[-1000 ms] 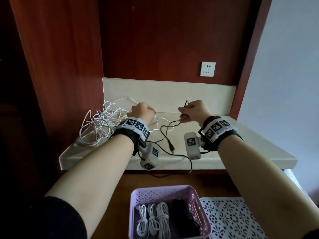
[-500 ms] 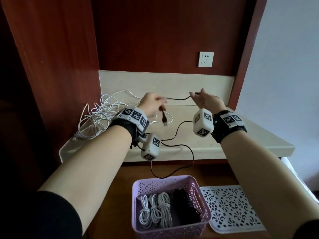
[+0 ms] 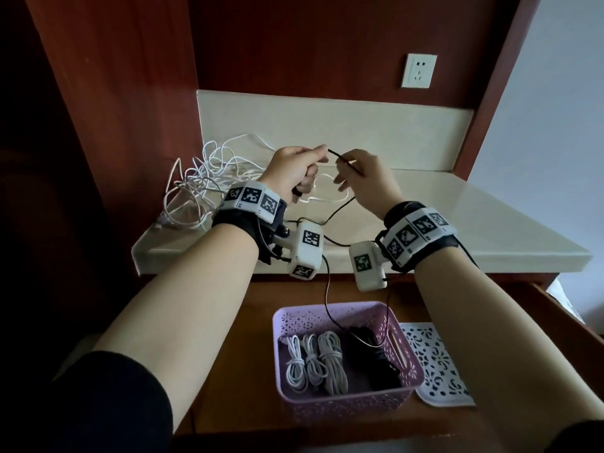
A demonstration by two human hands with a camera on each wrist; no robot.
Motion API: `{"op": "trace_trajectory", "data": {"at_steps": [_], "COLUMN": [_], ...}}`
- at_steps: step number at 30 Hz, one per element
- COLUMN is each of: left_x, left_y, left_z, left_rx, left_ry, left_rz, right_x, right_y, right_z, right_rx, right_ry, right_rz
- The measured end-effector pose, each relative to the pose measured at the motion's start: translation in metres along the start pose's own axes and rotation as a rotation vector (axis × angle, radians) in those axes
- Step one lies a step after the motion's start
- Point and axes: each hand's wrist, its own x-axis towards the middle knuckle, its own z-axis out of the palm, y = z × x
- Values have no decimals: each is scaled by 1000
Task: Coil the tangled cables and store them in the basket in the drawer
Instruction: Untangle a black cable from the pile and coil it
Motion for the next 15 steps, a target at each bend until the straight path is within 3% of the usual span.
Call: {"op": "trace_trajectory", "data": {"at_steps": [3, 6, 8, 11, 15], "left_x": [-4, -4, -3, -3, -5], "left_y": [-11, -26, -36, -45, -41], "left_z": [-15, -34, -46, -44, -27], "left_rx": [-326, -960, -1286, -1346, -1073], "left_ry": [-40, -123, -195, -89, 127], "left_rz": [-140, -227, -184, -76, 58], "right_x": [-12, -27, -35, -38, -26], "right_y": [10, 16, 21, 27, 22], "right_z": [5, 9, 12, 13, 5], "right_rx": [29, 142, 196, 80, 3], "right_ry": [172, 112, 68, -25, -136], "right_rz": [40, 70, 55, 70, 42]}}
